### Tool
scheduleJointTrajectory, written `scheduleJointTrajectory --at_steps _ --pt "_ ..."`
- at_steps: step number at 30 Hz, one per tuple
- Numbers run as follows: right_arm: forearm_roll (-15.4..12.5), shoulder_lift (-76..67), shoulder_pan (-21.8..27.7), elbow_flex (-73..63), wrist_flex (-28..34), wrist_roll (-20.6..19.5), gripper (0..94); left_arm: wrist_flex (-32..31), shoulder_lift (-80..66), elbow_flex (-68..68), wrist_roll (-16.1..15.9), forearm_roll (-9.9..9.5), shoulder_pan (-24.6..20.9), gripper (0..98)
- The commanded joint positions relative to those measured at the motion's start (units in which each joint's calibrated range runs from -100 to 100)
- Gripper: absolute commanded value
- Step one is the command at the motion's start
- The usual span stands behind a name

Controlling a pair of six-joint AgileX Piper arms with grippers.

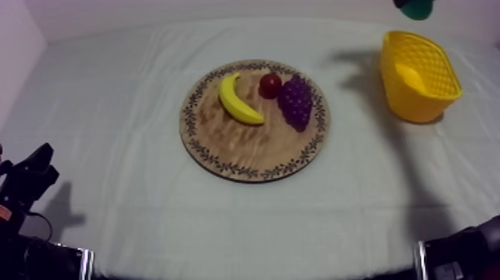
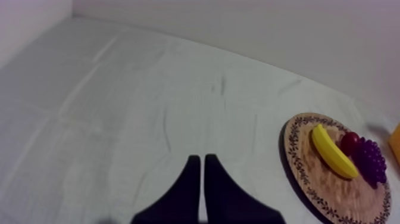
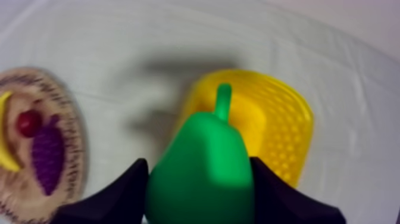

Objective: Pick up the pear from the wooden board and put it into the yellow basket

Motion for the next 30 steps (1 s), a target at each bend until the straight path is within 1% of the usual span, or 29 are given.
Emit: scheduleJointTrajectory --at_steps 1,6,12,16,19,25,27,30 --pt "0.1 2.2 4.7 -0.3 -0.3 0.4 44.4 0.0 0.0 0.0 0.0 -0.03 0.0 0.1" --pt "0.3 6.1 6.6 -0.5 -1.4 0.8 44.6 0.0 0.0 0.0 0.0 -0.03 0.0 0.1" --pt "0.1 9.9 7.3 1.3 -2.8 1.3 45.1 0.0 0.0 0.0 0.0 -0.03 0.0 0.1" --pt "0.3 12.7 7.3 3.8 -4.8 1.2 48.4 0.0 0.0 0.0 0.0 -0.03 0.0 0.1" --pt "0.4 14.9 7.1 6.0 -6.7 1.0 55.3 0.0 0.0 0.0 0.0 -0.03 0.0 0.1" --pt "0.0 17.7 7.1 8.2 -8.9 1.1 78.3 0.0 0.0 0.0 0.0 -0.03 0.0 0.1" --pt "-0.1 17.6 7.2 8.2 -9.1 1.2 82.6 0.0 0.0 0.0 0.0 -0.03 0.0 0.1" --pt "-0.2 16.4 7.3 7.9 -9.0 1.4 84.9 0.0 0.0 0.0 0.0 -0.03 0.0 0.1"
